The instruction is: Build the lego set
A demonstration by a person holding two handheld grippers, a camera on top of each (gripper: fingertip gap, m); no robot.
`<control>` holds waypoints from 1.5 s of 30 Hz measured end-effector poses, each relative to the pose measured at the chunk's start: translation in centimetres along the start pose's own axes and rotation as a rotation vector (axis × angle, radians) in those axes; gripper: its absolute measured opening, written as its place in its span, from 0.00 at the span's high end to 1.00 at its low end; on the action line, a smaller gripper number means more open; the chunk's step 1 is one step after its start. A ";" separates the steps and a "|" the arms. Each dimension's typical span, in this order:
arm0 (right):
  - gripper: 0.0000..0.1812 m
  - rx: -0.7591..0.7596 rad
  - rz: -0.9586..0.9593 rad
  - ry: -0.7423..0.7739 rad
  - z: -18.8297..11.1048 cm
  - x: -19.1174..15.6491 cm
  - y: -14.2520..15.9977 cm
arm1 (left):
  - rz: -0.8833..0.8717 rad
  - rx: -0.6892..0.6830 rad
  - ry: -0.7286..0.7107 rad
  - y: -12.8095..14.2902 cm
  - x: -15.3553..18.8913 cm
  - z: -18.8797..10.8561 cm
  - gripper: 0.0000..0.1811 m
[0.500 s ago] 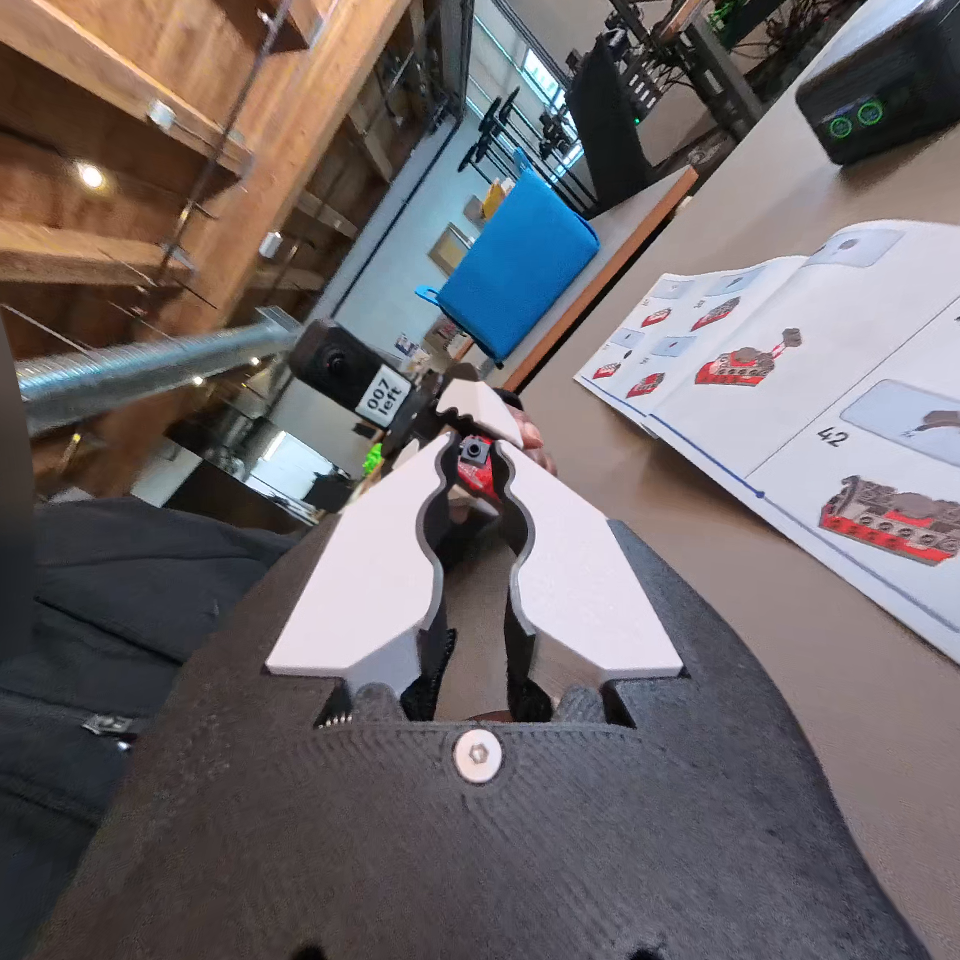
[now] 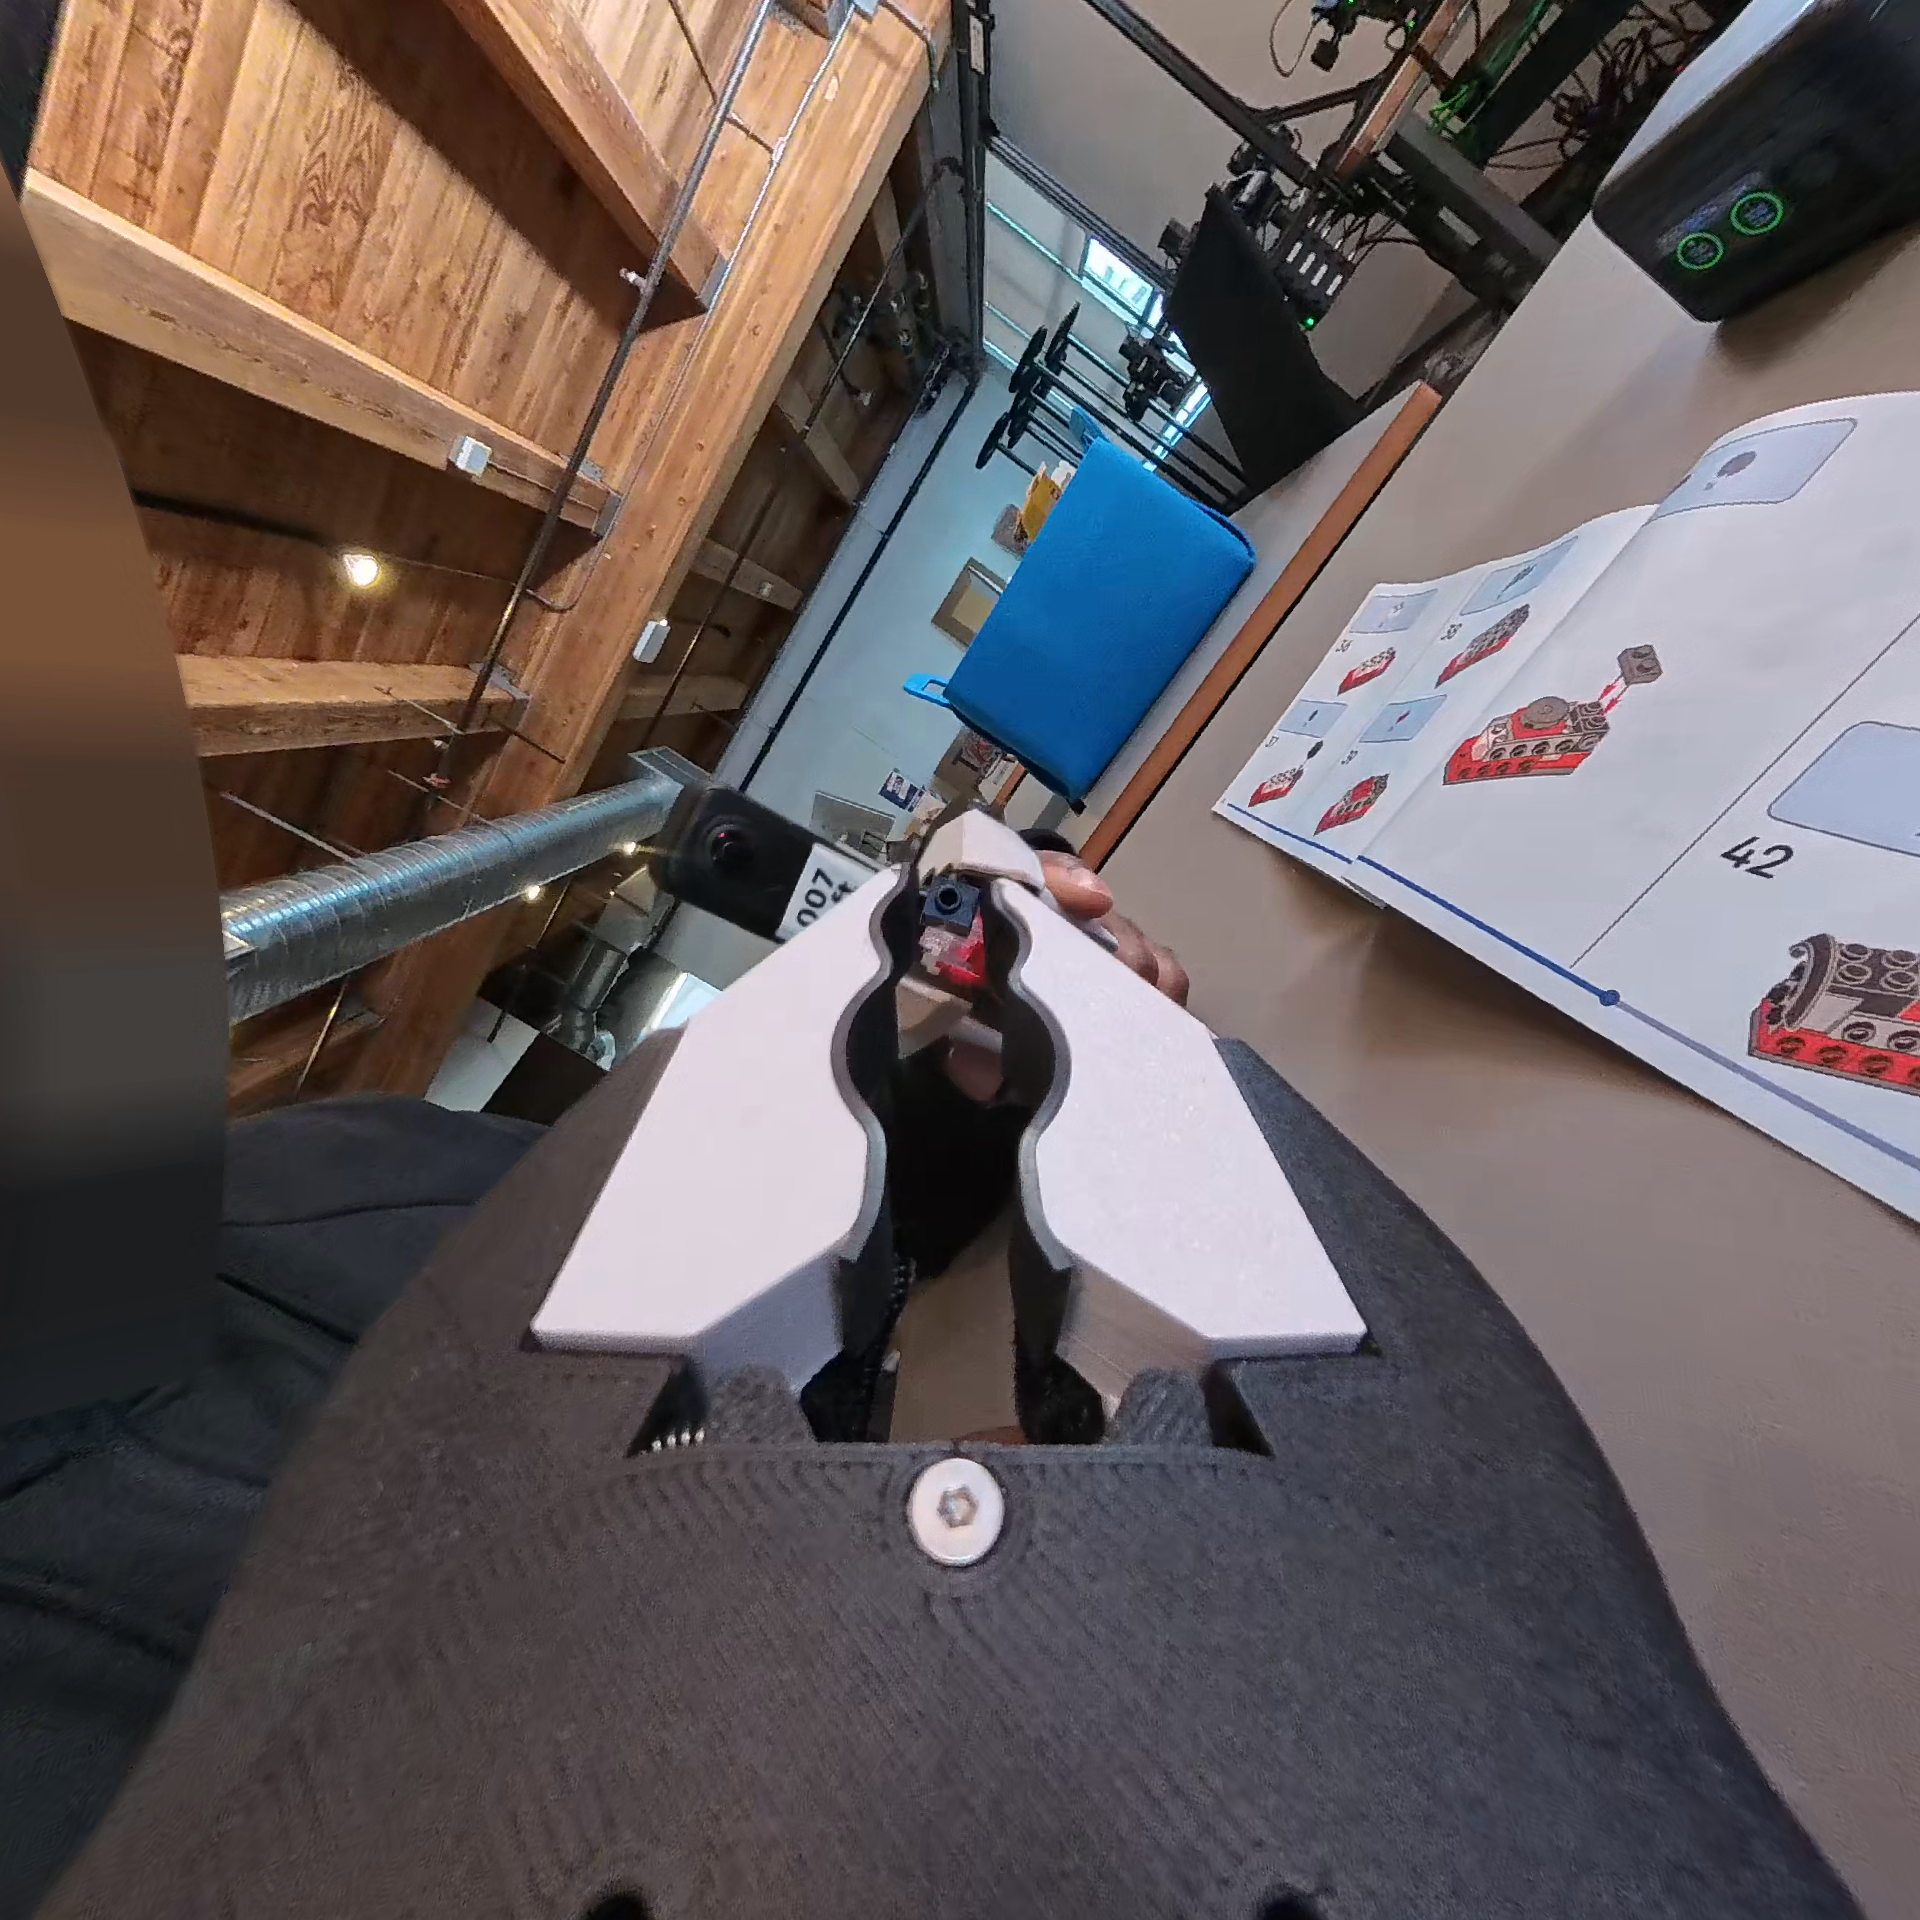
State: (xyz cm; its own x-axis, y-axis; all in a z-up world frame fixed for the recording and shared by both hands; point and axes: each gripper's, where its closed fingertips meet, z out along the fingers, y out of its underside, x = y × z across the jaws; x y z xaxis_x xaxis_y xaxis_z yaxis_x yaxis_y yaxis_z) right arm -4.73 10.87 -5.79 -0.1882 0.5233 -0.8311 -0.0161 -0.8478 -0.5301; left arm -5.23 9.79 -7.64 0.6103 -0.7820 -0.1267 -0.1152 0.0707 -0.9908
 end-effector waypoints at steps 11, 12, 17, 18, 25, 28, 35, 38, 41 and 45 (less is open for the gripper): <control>0.93 0.024 -0.011 0.040 0.0 0.4 -0.2 | 0.021 0.010 -0.030 -0.2 -0.2 0.0 0.85; 0.93 0.025 -0.009 0.040 0.0 0.5 -0.2 | 0.025 0.008 -0.031 -0.1 -0.2 0.1 0.85; 0.93 0.029 0.016 0.029 0.0 0.4 -0.2 | 0.038 0.009 -0.036 -0.2 -0.2 0.0 0.85; 0.93 0.030 0.021 0.026 0.0 0.4 -0.2 | 0.040 0.011 -0.036 -0.2 -0.1 0.0 0.85; 0.94 0.025 0.030 0.023 0.0 0.5 -0.3 | 0.058 0.008 -0.038 -0.2 0.0 0.1 0.85; 0.94 0.028 0.027 0.017 -0.1 0.3 -0.4 | 0.070 0.005 -0.052 -0.2 -0.2 0.1 0.85; 0.93 0.032 -0.073 0.019 0.2 -0.3 -0.4 | 0.102 -0.022 -0.079 0.2 -0.4 0.2 0.85; 0.93 0.022 -0.121 0.047 0.3 -0.1 -0.1 | 0.099 -0.019 -0.079 0.2 -0.3 0.3 0.85; 0.94 0.021 -0.152 0.073 0.3 0.1 -0.2 | 0.092 -0.007 -0.082 -0.1 -0.4 0.2 0.85; 0.94 0.024 -0.157 0.091 0.2 0.4 -0.3 | 0.090 0.000 -0.082 -0.2 -0.4 0.1 0.85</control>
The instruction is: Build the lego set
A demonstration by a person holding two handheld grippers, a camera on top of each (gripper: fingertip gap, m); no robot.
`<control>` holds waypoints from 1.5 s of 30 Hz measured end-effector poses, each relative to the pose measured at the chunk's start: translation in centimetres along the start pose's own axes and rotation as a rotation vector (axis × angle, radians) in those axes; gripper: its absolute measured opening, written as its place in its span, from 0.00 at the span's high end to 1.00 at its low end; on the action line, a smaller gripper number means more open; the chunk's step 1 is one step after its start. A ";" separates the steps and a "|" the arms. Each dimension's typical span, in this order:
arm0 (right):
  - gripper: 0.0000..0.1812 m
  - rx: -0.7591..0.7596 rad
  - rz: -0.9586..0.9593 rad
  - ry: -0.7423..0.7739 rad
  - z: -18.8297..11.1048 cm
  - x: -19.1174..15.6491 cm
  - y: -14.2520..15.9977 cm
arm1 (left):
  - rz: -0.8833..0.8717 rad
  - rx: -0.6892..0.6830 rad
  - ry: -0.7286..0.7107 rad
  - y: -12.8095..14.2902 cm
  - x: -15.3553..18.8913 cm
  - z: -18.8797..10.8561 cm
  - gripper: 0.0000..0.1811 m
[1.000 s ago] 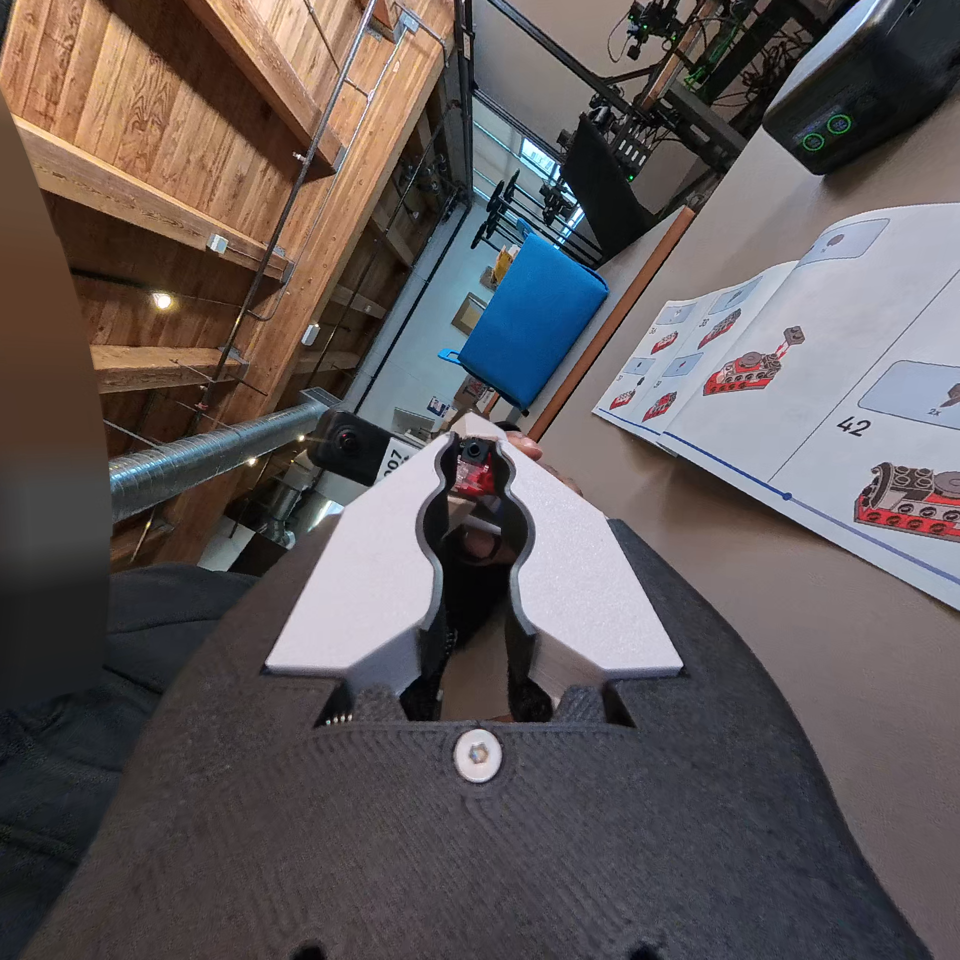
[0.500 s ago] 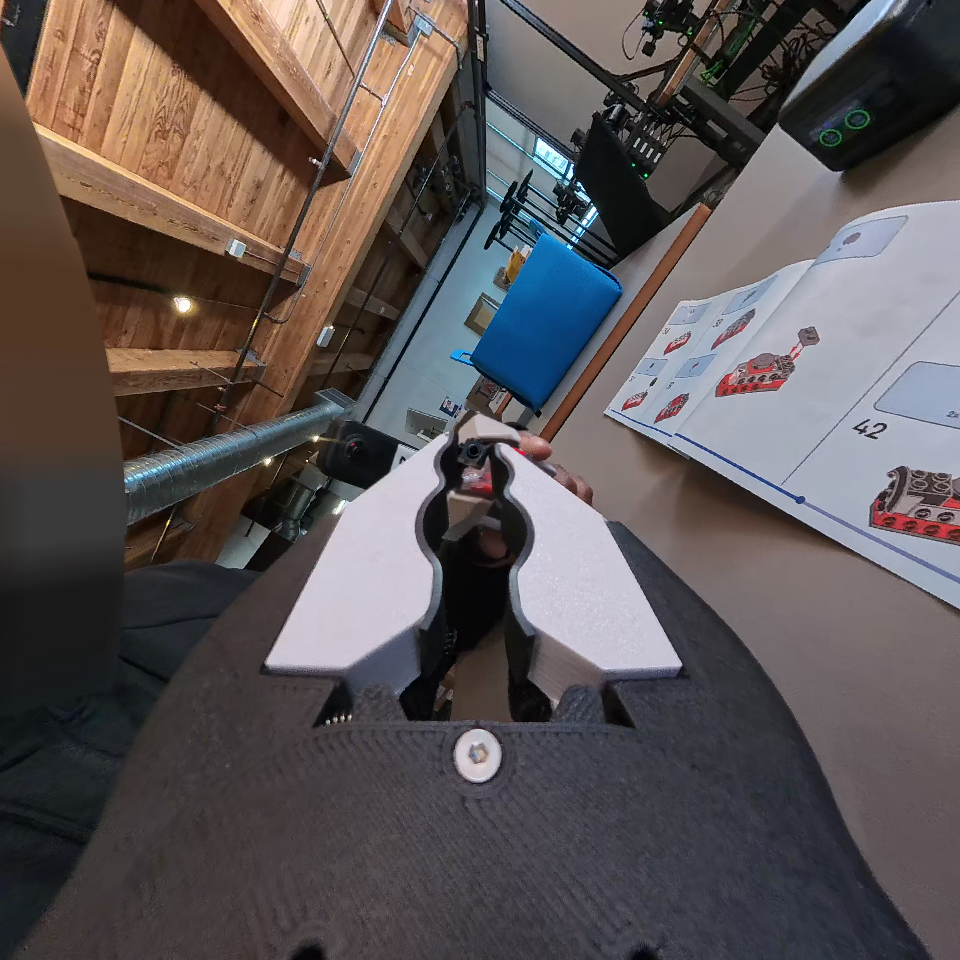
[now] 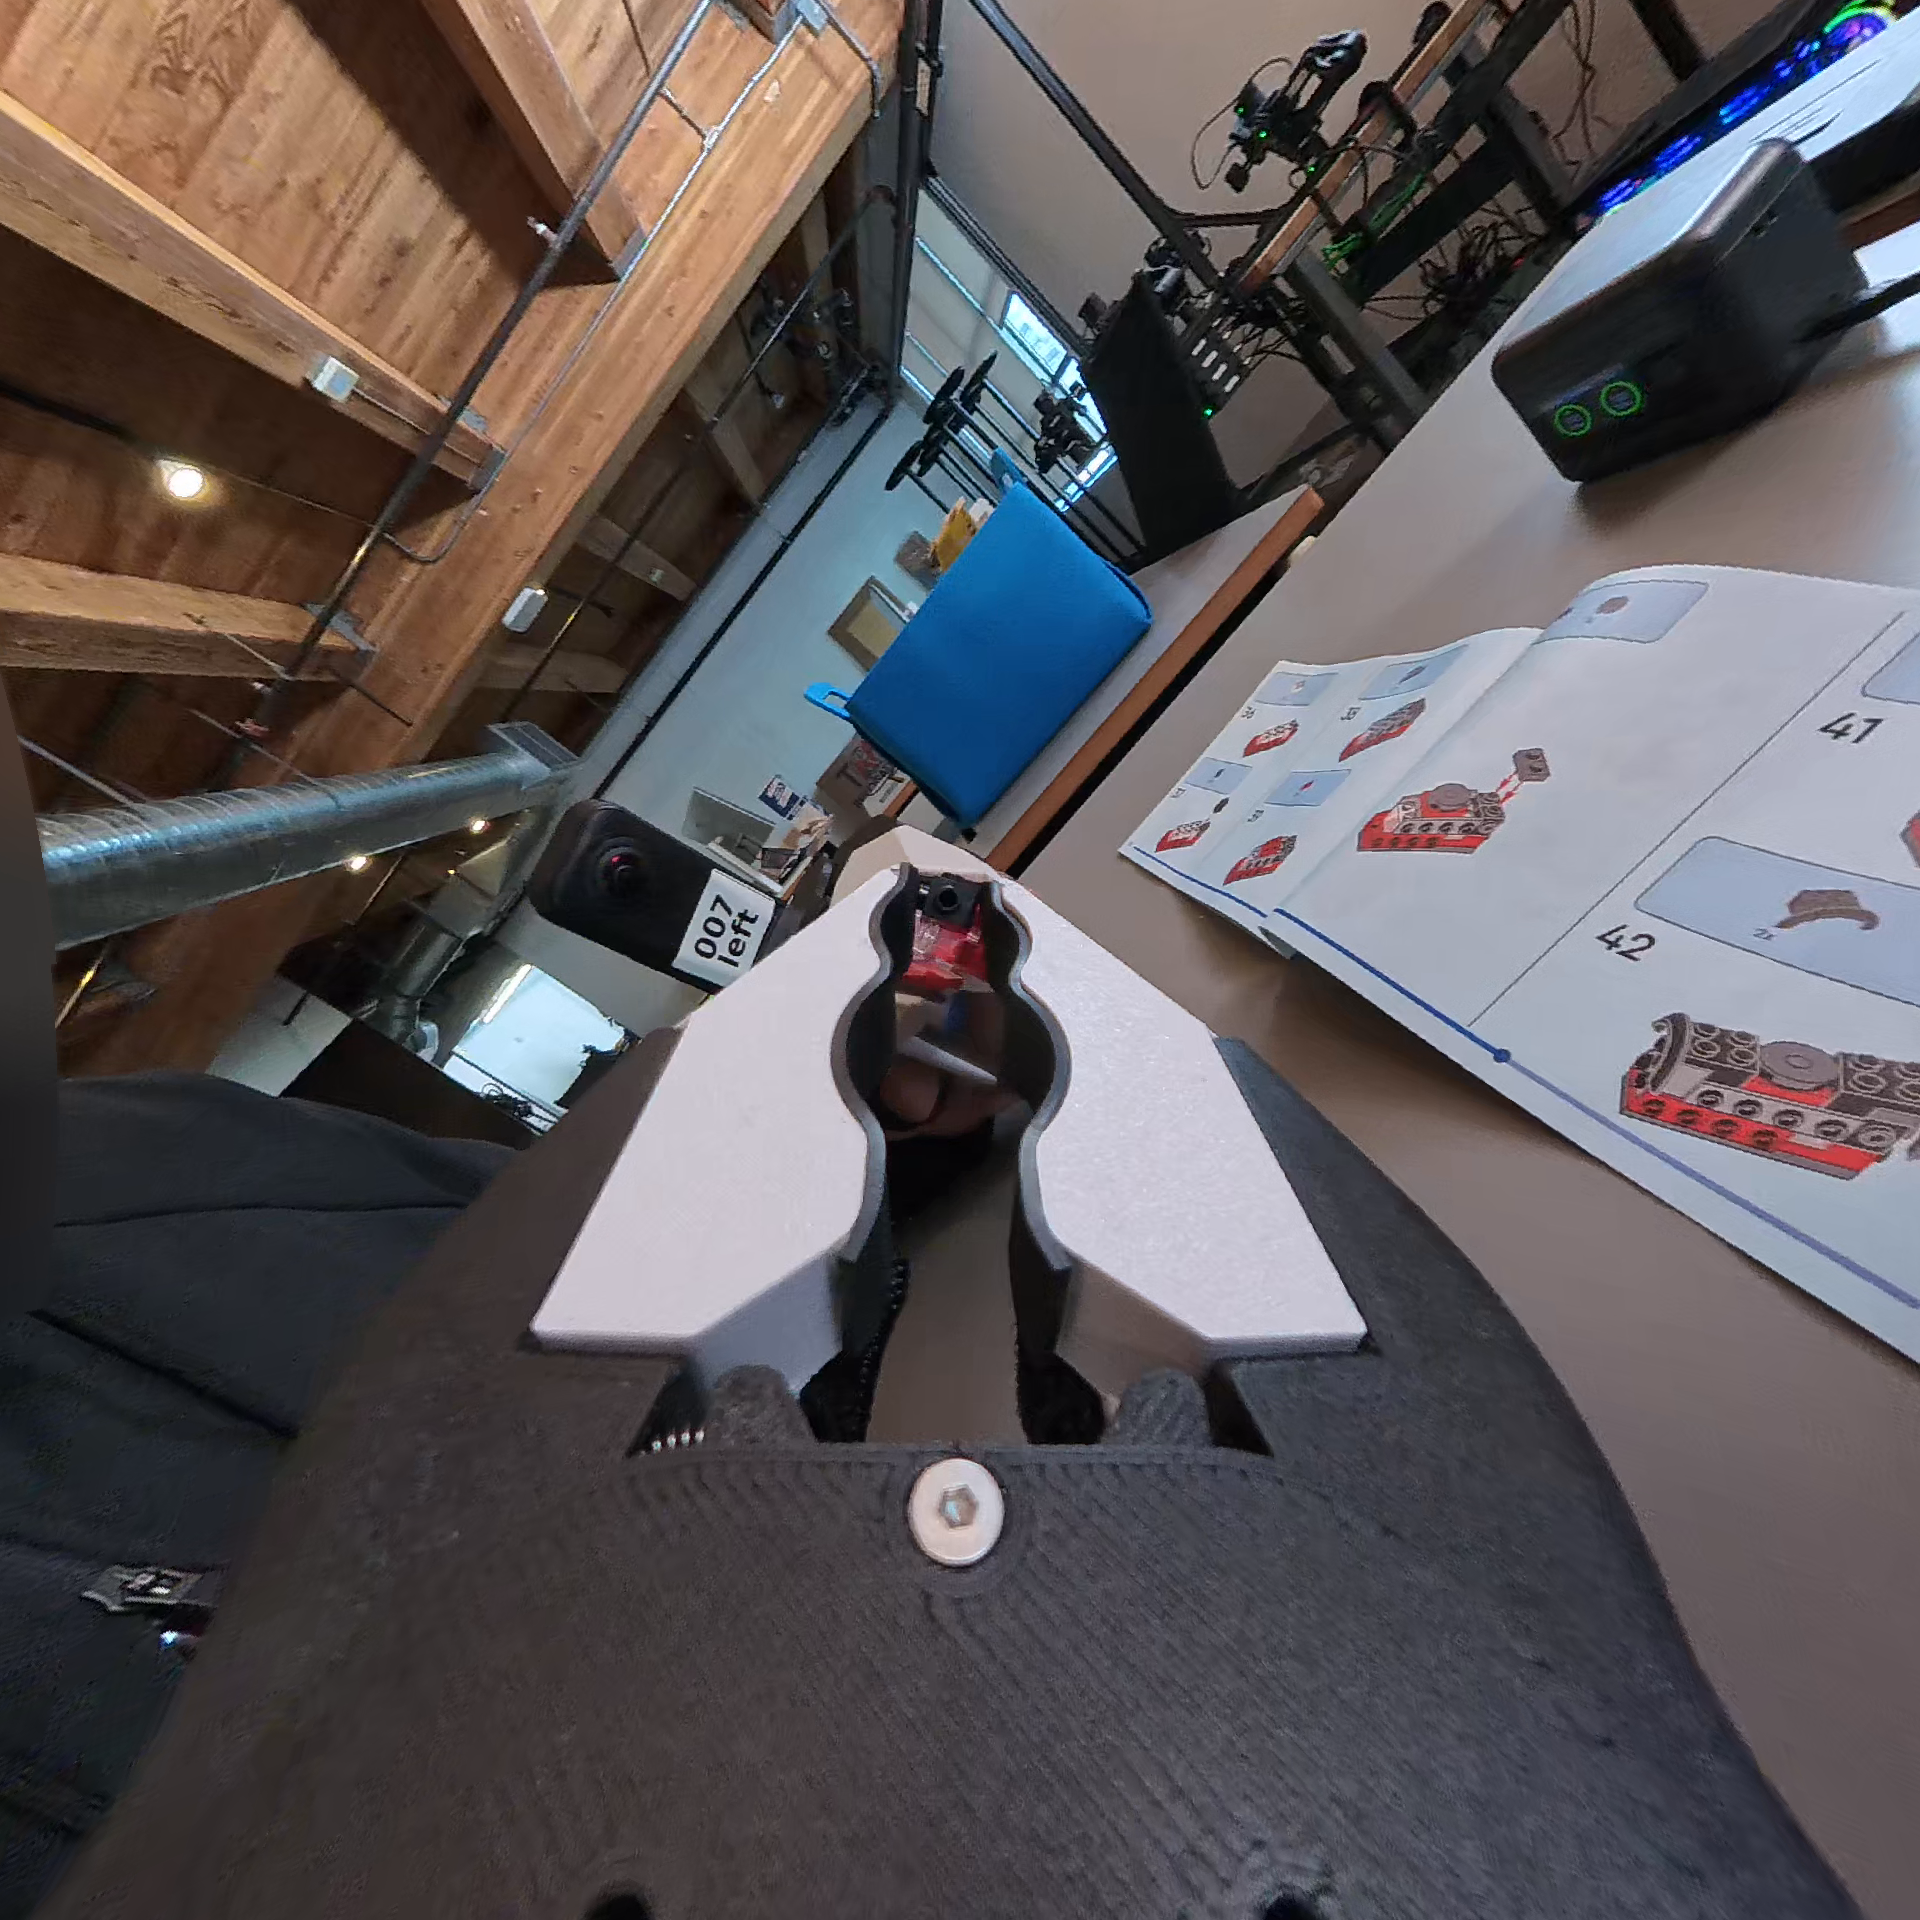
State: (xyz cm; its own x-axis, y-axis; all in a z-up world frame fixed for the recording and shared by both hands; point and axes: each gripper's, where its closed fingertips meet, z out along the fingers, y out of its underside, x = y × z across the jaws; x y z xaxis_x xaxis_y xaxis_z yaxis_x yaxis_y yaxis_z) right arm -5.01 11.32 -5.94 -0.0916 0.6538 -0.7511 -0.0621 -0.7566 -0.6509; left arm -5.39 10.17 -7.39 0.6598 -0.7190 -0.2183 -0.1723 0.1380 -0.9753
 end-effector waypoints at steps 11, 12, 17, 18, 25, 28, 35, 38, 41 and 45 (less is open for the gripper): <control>0.92 0.004 0.057 -0.025 0.0 0.2 0.1 | 0.004 0.017 0.004 -0.3 0.1 -0.1 0.82; 0.92 0.005 0.066 -0.028 0.0 0.2 0.2 | 0.005 0.018 0.004 -0.4 0.1 -0.1 0.82; 0.92 0.006 0.085 -0.049 0.0 0.0 0.2 | 0.009 0.032 0.007 -0.6 0.2 -0.2 0.85; 0.92 0.006 0.090 -0.056 0.0 0.0 0.2 | 0.011 0.036 0.008 -0.7 0.2 -0.2 0.85; 0.91 0.001 0.135 -0.088 0.1 -0.4 0.2 | 0.038 0.061 0.008 -1.2 0.4 -0.4 0.85; 0.91 -0.002 0.134 -0.081 0.1 -0.3 0.3 | 0.035 0.064 0.012 -1.2 0.5 -0.4 0.85; 0.91 -0.001 0.137 -0.056 0.0 0.3 0.4 | 0.001 0.033 0.013 -0.4 0.2 -0.1 0.85; 0.91 -0.007 0.139 -0.034 -0.1 0.8 0.5 | -0.012 0.011 0.010 0.1 0.0 0.0 0.85; 0.91 -0.014 0.126 -0.011 -0.2 1.2 0.6 | -0.065 0.019 -0.010 0.0 -0.8 -0.3 0.85; 0.90 -0.022 0.088 0.020 -0.3 1.6 0.5 | -0.181 0.064 -0.030 -0.3 -2.3 -0.9 0.85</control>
State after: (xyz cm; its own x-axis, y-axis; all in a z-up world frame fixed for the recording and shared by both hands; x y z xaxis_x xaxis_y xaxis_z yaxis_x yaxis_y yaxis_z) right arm -4.93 11.96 -7.53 -0.0756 0.5849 -0.8075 -0.0333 -0.8109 -0.5842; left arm -7.54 11.20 -6.57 0.6972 -0.7158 -0.0394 -0.0029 0.0522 -0.9986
